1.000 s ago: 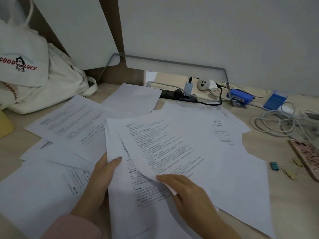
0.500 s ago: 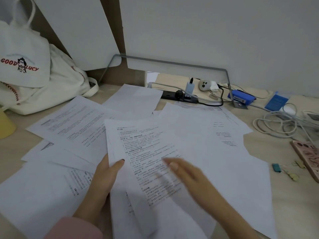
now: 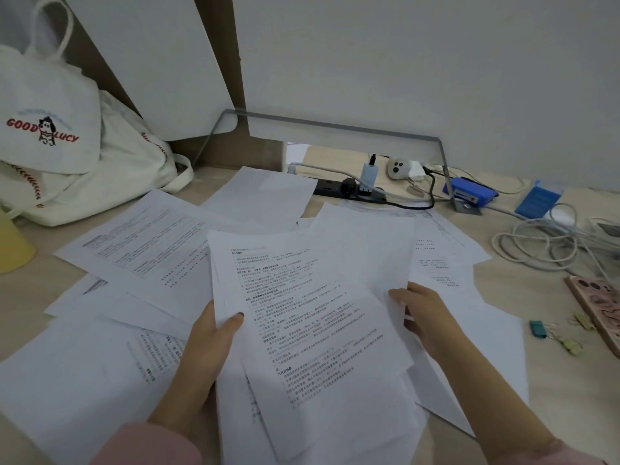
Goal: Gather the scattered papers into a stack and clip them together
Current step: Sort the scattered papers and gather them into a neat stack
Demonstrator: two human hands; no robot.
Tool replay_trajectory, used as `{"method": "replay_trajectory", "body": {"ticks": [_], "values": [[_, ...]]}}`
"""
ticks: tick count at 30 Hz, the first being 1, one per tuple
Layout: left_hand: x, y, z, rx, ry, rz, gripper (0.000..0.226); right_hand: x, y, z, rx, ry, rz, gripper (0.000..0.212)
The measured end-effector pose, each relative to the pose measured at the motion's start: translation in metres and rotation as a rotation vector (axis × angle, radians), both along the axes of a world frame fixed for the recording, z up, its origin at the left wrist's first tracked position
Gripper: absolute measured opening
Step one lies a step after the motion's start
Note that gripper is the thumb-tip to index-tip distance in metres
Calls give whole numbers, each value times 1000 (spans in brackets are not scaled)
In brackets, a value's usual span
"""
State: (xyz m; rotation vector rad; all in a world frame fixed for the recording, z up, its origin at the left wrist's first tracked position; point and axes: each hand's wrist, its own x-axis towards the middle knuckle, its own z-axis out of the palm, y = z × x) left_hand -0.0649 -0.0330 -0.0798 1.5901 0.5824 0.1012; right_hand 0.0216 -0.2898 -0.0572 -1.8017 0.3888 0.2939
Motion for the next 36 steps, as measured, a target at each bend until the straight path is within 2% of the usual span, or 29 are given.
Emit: {"method": "replay_trajectory", "body": {"ticks": [2,7,10,12,14,18,22,28,29,32,36], "values": [[0,0,1,2,1,-2,39,-1,7,-3,-150,-108,31,14],[0,1,0,-15,9,-2,41,-2,4,24,-259,-445,-60,30],[1,1,0,-23,16,-2,39,-6,0,52,-375,-670,-92,22],[1,1,0,-31,14,-4,39,-11,4,66,-345,-798,-91,15],[1,1,0,-46,12,-2,40,-17,8,74,-342,-910,-59,12],[2,3,0,-91,24,1,40,-23,12,68,-538,-1080,91,23],[2,4,1,-143,13,1,32,-27,18,42,-687,-1066,251,31],[3,3,6,-190,-9,25,33,-40,27,0,-770,-995,436,23],[3,2,8,-221,-16,40,32,-41,28,-5,-786,-971,460,23],[3,0,11,-251,8,54,50,-45,27,-13,-814,-867,529,22],[3,-2,13,-255,-2,46,49,-51,29,-13,-804,-694,573,24]]}}
